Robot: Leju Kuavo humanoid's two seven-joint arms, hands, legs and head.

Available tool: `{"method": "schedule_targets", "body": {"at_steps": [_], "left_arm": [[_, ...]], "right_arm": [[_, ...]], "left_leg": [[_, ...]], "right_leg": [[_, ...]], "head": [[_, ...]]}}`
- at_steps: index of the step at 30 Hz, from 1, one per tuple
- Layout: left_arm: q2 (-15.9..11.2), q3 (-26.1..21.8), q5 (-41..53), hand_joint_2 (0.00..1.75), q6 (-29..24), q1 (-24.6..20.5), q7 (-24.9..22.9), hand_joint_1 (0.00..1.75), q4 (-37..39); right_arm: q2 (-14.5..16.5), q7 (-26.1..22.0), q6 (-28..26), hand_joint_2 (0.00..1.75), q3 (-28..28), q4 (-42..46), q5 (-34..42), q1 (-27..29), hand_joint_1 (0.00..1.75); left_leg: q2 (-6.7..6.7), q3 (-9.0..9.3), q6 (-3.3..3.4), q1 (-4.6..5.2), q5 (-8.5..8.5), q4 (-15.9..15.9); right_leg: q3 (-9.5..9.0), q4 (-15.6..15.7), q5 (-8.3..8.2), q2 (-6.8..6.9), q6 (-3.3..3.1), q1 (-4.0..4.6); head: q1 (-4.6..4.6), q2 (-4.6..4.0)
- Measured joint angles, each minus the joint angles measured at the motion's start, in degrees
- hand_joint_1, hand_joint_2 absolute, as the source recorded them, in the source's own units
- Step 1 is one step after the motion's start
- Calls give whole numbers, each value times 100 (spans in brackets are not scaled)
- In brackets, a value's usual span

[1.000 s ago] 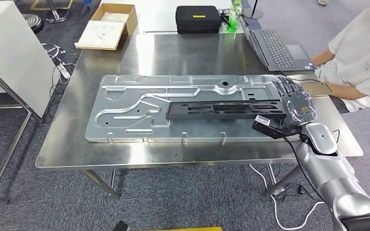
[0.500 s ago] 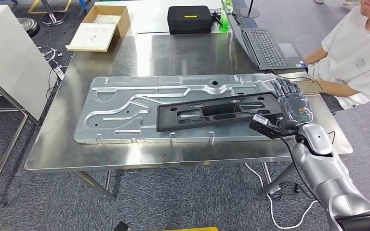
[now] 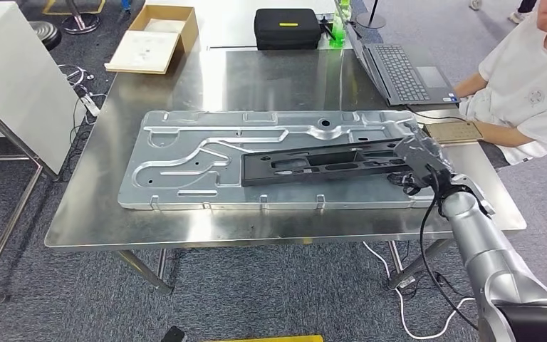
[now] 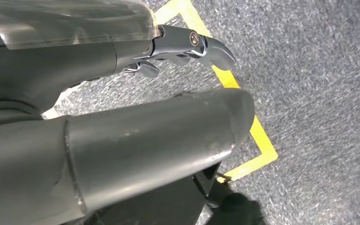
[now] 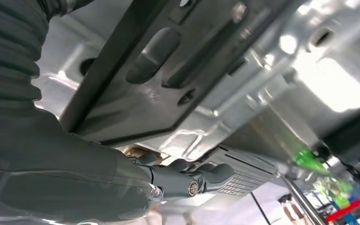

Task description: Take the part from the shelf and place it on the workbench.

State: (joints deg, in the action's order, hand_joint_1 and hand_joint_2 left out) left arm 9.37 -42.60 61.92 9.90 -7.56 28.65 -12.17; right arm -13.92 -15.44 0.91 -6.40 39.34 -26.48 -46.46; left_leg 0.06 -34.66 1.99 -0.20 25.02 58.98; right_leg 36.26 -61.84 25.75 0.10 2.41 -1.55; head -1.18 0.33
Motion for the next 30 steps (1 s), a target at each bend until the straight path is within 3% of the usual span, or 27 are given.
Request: {"method": "schedule_targets", "body": {"at_steps": [1,5,7,9,10,11,12,14,15,17,20,22,25,26,27,30], "left_arm": [[-3,0,0,0,0,-7,0,0,0],[-13,-1,0,0,0,-15,1,0,1],[-17,-2,0,0,2,-16,2,0,0],[-17,-2,-1,0,7,-13,2,0,1],[-17,-2,-2,0,8,-10,1,0,2],[-17,-2,-2,0,9,-8,0,0,2],[-17,-2,-2,0,9,-8,-1,0,2],[-17,-2,0,0,9,-13,-4,0,1],[-16,-2,1,0,10,-18,-7,0,1],[-15,-2,4,0,15,-30,-21,0,1],[-7,-2,7,0,24,-51,-34,0,2],[3,-2,7,0,29,-74,-34,0,1],[13,-2,6,0,32,-84,-40,0,1],[17,-2,6,0,32,-82,-45,0,2],[23,-1,5,0,31,-81,-49,0,2],[49,2,3,0,23,-95,-54,0,1]], "right_arm": [[12,-8,61,175,50,0,127,-20,0],[49,-7,185,175,185,3,384,-68,0],[75,28,263,175,242,5,550,-114,0],[93,65,324,175,300,4,746,-157,0],[99,47,312,175,322,9,828,-168,0],[101,-11,263,175,337,29,891,-174,0],[105,-104,194,175,348,76,948,-172,0],[120,-319,163,175,355,297,1109,-136,0],[129,-400,251,175,356,458,1246,-101,0],[144,-482,567,175,356,798,1583,5,0],[170,-528,831,175,358,1184,1860,156,0],[172,-614,880,175,361,1348,1903,190,0],[177,-848,801,175,362,1617,1863,333,0],[188,-900,681,175,362,1755,1799,415,0],[206,-930,538,175,362,1917,1720,487,0],[276,-927,201,175,359,2367,1506,580,0]], "left_leg": [[-1,-12,-32,7,8,16],[-3,-56,-138,4,77,93],[-4,-252,-183,-9,358,549],[-4,-592,-201,-12,688,1290],[-4,-718,-203,-14,751,1548],[-4,-757,-199,-13,707,1613],[-4,-690,-184,-13,563,1456],[-10,-344,-127,-8,186,717],[-14,-177,-100,0,74,369],[-19,-29,-70,19,39,62],[-14,9,-3,7,-7,-30],[-8,37,61,-16,-54,-99],[-10,36,88,-13,-59,-103],[-12,36,86,-13,-55,-95],[-14,35,78,-13,-46,-83],[-15,28,18,-4,3,-21]], "right_leg": [[-66,151,-19,-3,-27,14],[-71,212,-28,-13,-188,26],[-81,233,-40,-9,-269,21],[-79,231,-37,-9,-302,38],[-80,230,-37,-10,-304,47],[-81,228,-35,-12,-304,55],[-84,225,-34,-16,-303,60],[-93,218,-26,-29,-289,71],[-91,211,-20,-36,-275,82],[-86,218,-24,-42,-230,93],[-85,215,-4,-44,-138,87],[58,-113,216,-40,-100,77],[548,-1124,659,-37,-59,62],[631,-1274,662,-35,-48,56],[609,-1211,556,-31,-42,46],[107,-162,42,-9,-56,33]], "head": [[1,0],[6,0],[6,0],[7,0],[7,0],[7,0],[7,0],[6,0],[5,0],[5,0],[5,0],[3,0],[2,0],[2,0],[2,0],[3,0]]}}
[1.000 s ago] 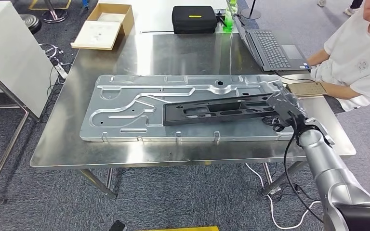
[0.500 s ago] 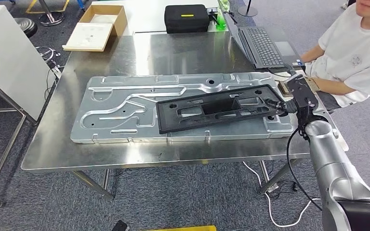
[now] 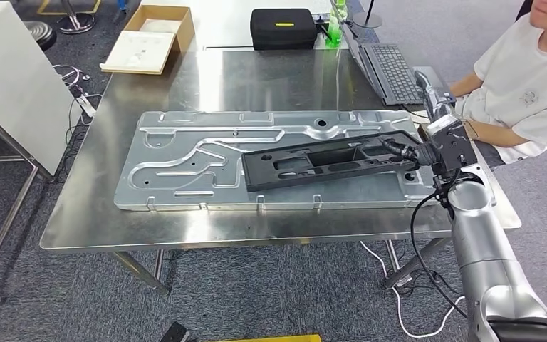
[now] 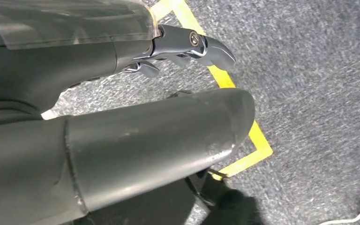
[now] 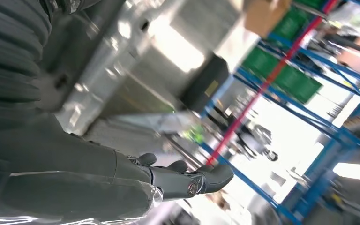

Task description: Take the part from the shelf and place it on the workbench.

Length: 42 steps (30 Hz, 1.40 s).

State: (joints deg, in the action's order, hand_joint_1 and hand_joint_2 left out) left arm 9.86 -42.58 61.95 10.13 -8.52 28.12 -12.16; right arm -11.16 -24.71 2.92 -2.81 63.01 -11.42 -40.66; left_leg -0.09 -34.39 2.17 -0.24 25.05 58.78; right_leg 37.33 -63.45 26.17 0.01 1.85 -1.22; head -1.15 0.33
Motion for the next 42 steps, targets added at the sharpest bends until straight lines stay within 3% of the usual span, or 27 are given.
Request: {"method": "schedule_targets", "body": {"at_steps": [2,6,7,9,11,12,13,15,17,20,22,25,26,27,28,29,31,33,35,37,38,40,42], "left_arm": [[9,1,-2,0,-7,-12,-9,0,-1],[11,1,-5,0,-17,-18,-34,0,1],[13,1,-7,0,-19,-22,-37,0,1],[16,1,-15,0,-34,-20,-44,0,1],[20,1,-46,0,-73,3,-51,0,1],[21,0,-74,0,-103,13,-56,0,1],[21,-1,-100,0,-137,16,-61,0,1],[22,-2,-133,0,-200,2,-73,0,1],[31,-2,-140,0,-254,-4,-79,0,0],[49,-3,-143,0,-307,39,-68,0,1],[70,-4,-136,0,-322,58,-45,0,1],[95,-4,-120,0,-348,79,-32,0,1],[97,-4,-115,0,-350,98,-32,0,1],[96,-4,-110,0,-351,122,-32,0,1],[95,-4,-105,0,-351,143,-32,0,1],[94,-3,-97,0,-351,155,-31,0,1],[94,0,-86,0,-359,158,-21,0,1],[92,2,-106,0,-383,148,6,0,0],[87,1,-150,0,-406,141,46,0,-1],[78,-4,-213,0,-415,139,99,0,-1],[74,-10,-246,0,-416,134,123,0,0],[72,-27,-292,0,-413,128,156,0,1],[78,-39,-313,0,-400,148,171,0,1]], "right_arm": [[57,10,-230,175,-14,284,-178,71,0],[205,76,-564,175,-137,798,-443,236,0],[240,71,-619,175,-171,902,-500,255,0],[332,47,-781,175,-271,1154,-683,335,0],[508,74,-991,87,-510,1477,-925,517,0],[634,103,-1110,44,-701,1654,-1032,634,0],[764,118,-1230,0,-912,1816,-1115,751,0],[1006,74,-1526,0,-1370,2114,-1226,1008,0],[1190,-76,-1928,0,-1819,2382,-1351,1282,0],[1428,-326,-2617,0,-2461,2725,-1718,1712,0],[1507,-387,-2948,0,-2818,2905,-1913,1918,0],[1524,-402,-3142,0,-3090,3044,-1974,2101,0],[1523,-402,-3163,0,-3134,3061,-1974,2157,0],[1521,-402,-3179,0,-3179,3074,-1974,2206,0],[1520,-401,-3187,0,-3218,3086,-1974,2242,0],[1520,-401,-3191,0,-3253,3103,-1973,2260,0],[1521,-396,-3198,0,-3302,3139,-1971,2266,0],[1521,-377,-3198,0,-3329,3162,-1966,2258,0],[1522,-354,-3176,0,-3370,3169,-1956,2237,0],[1532,-339,-3130,0,-3437,3168,-1943,2189,0],[1539,-335,-3106,0,-3470,3168,-1938,2160,0],[1549,-330,-3073,0,-3522,3160,-1931,2123,0],[1549,-329,-3064,0,-3560,3136,-1929,2111,0]], "left_leg": [[1,-12,-54,14,21,24],[5,-35,-179,9,110,97],[5,-114,-208,4,236,279],[4,-410,-251,-6,597,937],[5,-689,-271,-16,815,1550],[5,-709,-269,-17,774,1601],[4,-625,-256,-17,636,1436],[4,-250,-195,-5,264,663],[2,10,-145,24,88,99],[-23,54,-97,32,63,-23],[-49,83,-31,1,29,-81],[-104,94,33,-6,15,-103],[-131,93,34,-4,15,-100],[-167,92,34,-3,16,-94],[-208,91,31,-3,18,-86],[-259,92,26,-4,22,-74],[-358,81,-3,-1,33,-43],[-452,53,-64,-13,31,-29],[-537,30,-139,-25,14,-47],[-428,-14,-198,-14,83,39],[-313,-99,-225,-7,207,224],[-114,-411,-272,-23,576,887],[-62,-681,-310,-51,777,1454]], "right_leg": [[-173,369,-78,1,-44,28],[-183,405,-95,-14,-183,20],[-189,418,-102,-9,-216,9],[-191,421,-98,9,-255,14],[-191,417,-90,5,-275,34],[-194,412,-85,-11,-283,42],[-200,406,-79,-30,-287,49],[-220,397,-61,-53,-282,57],[-219,388,-46,-44,-249,73],[-226,399,-35,-9,-177,82],[-173,238,107,1,-126,82],[265,-724,624,-3,-78,67],[410,-1025,726,-2,-67,61],[471,-1150,722,-3,-63,54],[425,-1060,614,-6,-65,49],[265,-755,426,-31,-77,45],[-139,27,108,-219,-115,44],[-330,410,26,-356,-145,62],[-348,449,20,-285,-183,71],[-389,515,-9,-168,-250,44],[-408,548,-19,-98,-284,30],[-421,560,-9,52,-326,42],[-419,549,10,206,-334,51]], "head": [[1,0],[3,0],[4,0],[6,0],[6,0],[6,0],[7,0],[7,0],[6,0],[6,0],[2,0],[1,0],[1,0],[1,0],[1,0],[1,0],[3,0],[2,0],[-1,0],[7,0],[12,0],[21,0],[21,0]]}}
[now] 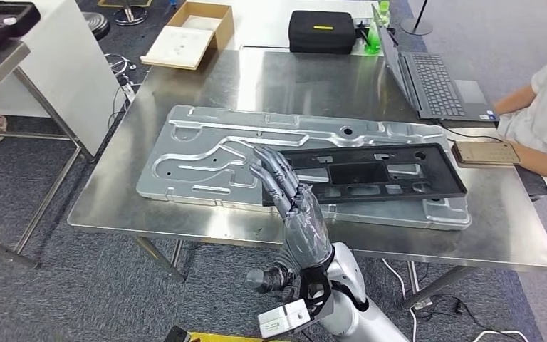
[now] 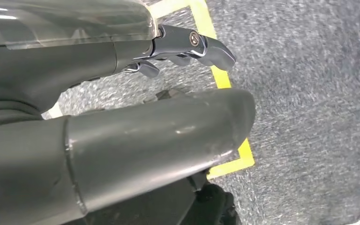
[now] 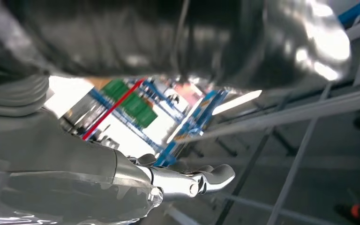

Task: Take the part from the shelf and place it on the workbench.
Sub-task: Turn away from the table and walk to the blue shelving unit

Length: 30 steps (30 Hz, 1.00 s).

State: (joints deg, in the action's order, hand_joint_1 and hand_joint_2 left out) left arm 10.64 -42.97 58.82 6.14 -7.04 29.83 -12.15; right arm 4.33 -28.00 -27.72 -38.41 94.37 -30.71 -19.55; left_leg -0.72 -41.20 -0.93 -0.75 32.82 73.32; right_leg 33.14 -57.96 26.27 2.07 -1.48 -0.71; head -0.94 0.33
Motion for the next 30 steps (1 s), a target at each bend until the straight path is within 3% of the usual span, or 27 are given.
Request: {"method": "schedule_targets", "body": {"at_steps": [1,2,3,5,7,9,11,13,15,16,17,18,20,22,24,25,27,29,30], "left_arm": [[4,-2,3,0,7,21,3,0,0],[8,-3,9,0,13,42,4,0,0],[11,-3,16,0,14,60,5,0,0],[32,-4,26,0,14,74,5,0,2],[58,-4,28,0,13,81,8,0,5],[70,-3,28,0,12,99,9,0,6],[81,-3,28,0,11,115,10,0,7],[93,-4,27,0,10,111,11,0,7],[104,-4,26,0,12,107,11,0,7],[108,-4,26,0,12,111,11,0,7],[109,-4,26,0,12,116,11,0,7],[110,-4,27,0,12,120,11,0,7],[121,-4,39,0,10,119,-2,0,7],[132,-4,62,0,-1,109,-46,0,8],[130,-4,81,0,-34,106,-114,0,8],[126,-4,90,0,-58,110,-147,0,8],[116,-4,101,0,-93,105,-202,0,7],[115,-4,110,0,-105,74,-232,0,7],[114,-4,118,0,-107,61,-242,0,7]], "right_arm": [[0,0,-1,0,-15,-12,1,-7,0],[0,0,-3,0,-27,-21,2,-18,0],[0,0,-5,0,-36,-25,3,-33,0],[0,2,-8,0,-46,-26,7,-67,0],[0,5,-9,0,-49,-28,10,-90,0],[-1,7,-10,0,-50,-35,12,-103,0],[-1,8,-12,0,-55,-44,11,-128,0],[-9,11,-13,0,-61,-53,11,-141,0],[-28,14,-14,0,-66,-72,11,-129,0],[-38,15,-14,0,-67,-84,11,-125,0],[-44,15,-15,0,-69,-94,11,-124,0],[-47,15,-15,0,-70,-100,11,-126,0],[-48,16,-18,0,-73,-105,11,-136,0],[-51,21,-37,0,-76,-108,10,-145,0],[-54,34,-72,0,-77,-115,-6,-149,0],[-52,43,-89,0,-78,-119,-20,-151,0],[-49,50,-123,0,-78,-121,-50,-154,0],[-56,55,-159,0,-78,-127,-67,-136,0],[-61,55,-180,0,-78,-132,-73,-116,0]], "left_leg": [[21,3,-15,-15,-60,6],[58,120,-26,-27,-216,-210],[137,324,-31,-37,-419,-593],[335,660,11,-13,-654,-1242],[391,729,87,22,-667,-1417],[281,719,157,11,-691,-1441],[172,734,232,-12,-720,-1478],[58,739,279,-17,-735,-1493],[-81,736,294,-5,-737,-1492],[-161,738,296,2,-737,-1490],[-242,743,295,8,-737,-1487],[-325,750,293,12,-736,-1484],[-474,745,277,18,-731,-1470],[-599,707,228,10,-736,-1459],[-720,673,155,-2,-752,-1473],[-705,660,122,4,-738,-1455],[-447,530,66,29,-561,-1175],[-105,203,26,20,-223,-498],[-26,36,8,10,-102,-168]], "right_leg": [[-1,-10,13,69,8,-2],[-3,-27,30,135,22,-6],[-9,-50,53,193,42,-9],[-18,-97,101,292,97,11],[-31,-110,122,373,152,39],[-54,-106,140,432,211,34],[-1,-279,292,241,269,5],[267,-876,628,-58,293,-11],[623,-1566,875,-164,288,-6],[717,-1707,856,-181,277,-4],[706,-1623,723,-199,256,-3],[599,-1344,511,-240,229,-2],[290,-586,125,-495,164,-10],[127,-185,17,-686,136,-8],[97,-130,31,-615,125,-10],[72,-98,23,-546,107,-21],[11,-27,8,-380,53,-53],[-16,-15,21,-196,11,-31],[-17,-23,33,-102,3,-20]], "head": [[0,0],[0,0],[0,0],[-1,0],[-1,0],[-1,0],[-3,0],[-4,0],[-4,0],[-4,0],[-4,0],[-4,0],[-3,0],[-3,0],[-3,0],[-1,0],[33,0],[66,0],[66,0]]}}
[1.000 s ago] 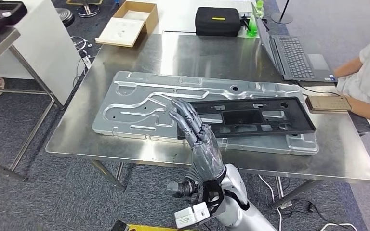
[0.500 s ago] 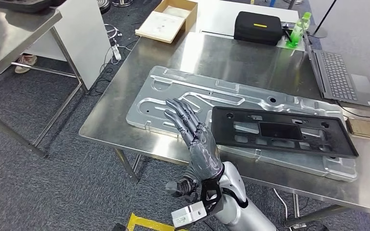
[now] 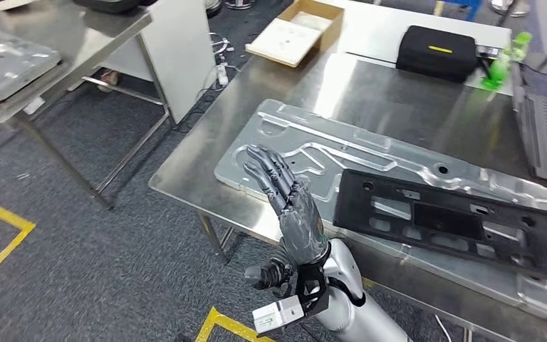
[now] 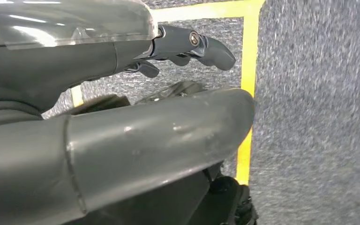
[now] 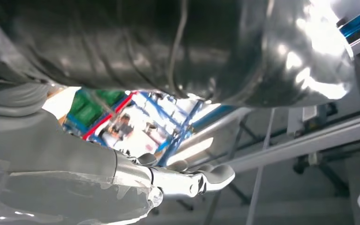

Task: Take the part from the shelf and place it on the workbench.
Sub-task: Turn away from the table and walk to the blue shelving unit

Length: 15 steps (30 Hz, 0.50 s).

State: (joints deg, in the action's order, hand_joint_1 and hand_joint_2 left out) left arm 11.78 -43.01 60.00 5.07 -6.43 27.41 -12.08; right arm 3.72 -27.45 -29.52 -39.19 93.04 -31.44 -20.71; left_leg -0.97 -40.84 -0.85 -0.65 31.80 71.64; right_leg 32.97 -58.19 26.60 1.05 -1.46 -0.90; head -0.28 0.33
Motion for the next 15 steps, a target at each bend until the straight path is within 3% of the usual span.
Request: {"method": "schedule_targets", "body": {"at_steps": [1,2,3,5,7,10,12,14,15], "left_arm": [[-3,1,10,0,-1,-4,-9,0,0],[-11,3,26,0,-2,1,-17,0,-1],[-24,5,46,0,-4,11,-23,0,-1],[-63,9,76,0,-18,15,-27,0,-1],[-102,12,83,0,-38,-1,-20,0,-1],[-147,14,82,0,-61,6,-13,0,-1],[-167,15,83,0,-67,11,-20,0,-1],[-175,15,89,0,-68,3,-37,0,-1],[-176,16,93,0,-67,1,-46,0,-1]], "right_arm": [[-4,-1,-26,0,0,-5,-4,24,0],[-5,-8,-55,0,0,-9,-6,46,0],[-5,-21,-85,0,0,-10,-1,66,0],[-5,-60,-136,0,2,-11,24,95,0],[-5,-91,-172,0,16,-14,55,120,0],[-4,-126,-225,0,44,-26,68,157,0],[-4,-150,-265,0,73,-27,60,175,0],[-15,-170,-307,0,115,-29,40,218,0],[-23,-177,-323,0,130,-32,31,247,0]], "left_leg": [[41,-96,-13,-8,31,189],[65,-81,-20,-11,-46,162],[99,50,-18,-12,-212,-82],[309,454,22,19,-530,-837],[463,655,99,64,-629,-1252],[318,658,204,62,-648,-1318],[202,675,273,27,-690,-1367],[83,668,315,16,-713,-1379],[16,659,322,17,-717,-1374]], "right_leg": [[-1,-11,14,90,-6,8],[-3,-23,31,169,-5,11],[-9,-38,49,240,1,11],[-27,-67,90,354,33,31],[-43,-83,117,450,74,64],[-80,-80,149,554,153,74],[-1,-318,338,327,217,51],[305,-988,707,8,255,27],[490,-1361,859,-59,263,23]], "head": [[0,0],[0,0],[0,0],[0,0],[-2,0],[-2,0],[-4,0],[-7,0],[-8,0]]}}
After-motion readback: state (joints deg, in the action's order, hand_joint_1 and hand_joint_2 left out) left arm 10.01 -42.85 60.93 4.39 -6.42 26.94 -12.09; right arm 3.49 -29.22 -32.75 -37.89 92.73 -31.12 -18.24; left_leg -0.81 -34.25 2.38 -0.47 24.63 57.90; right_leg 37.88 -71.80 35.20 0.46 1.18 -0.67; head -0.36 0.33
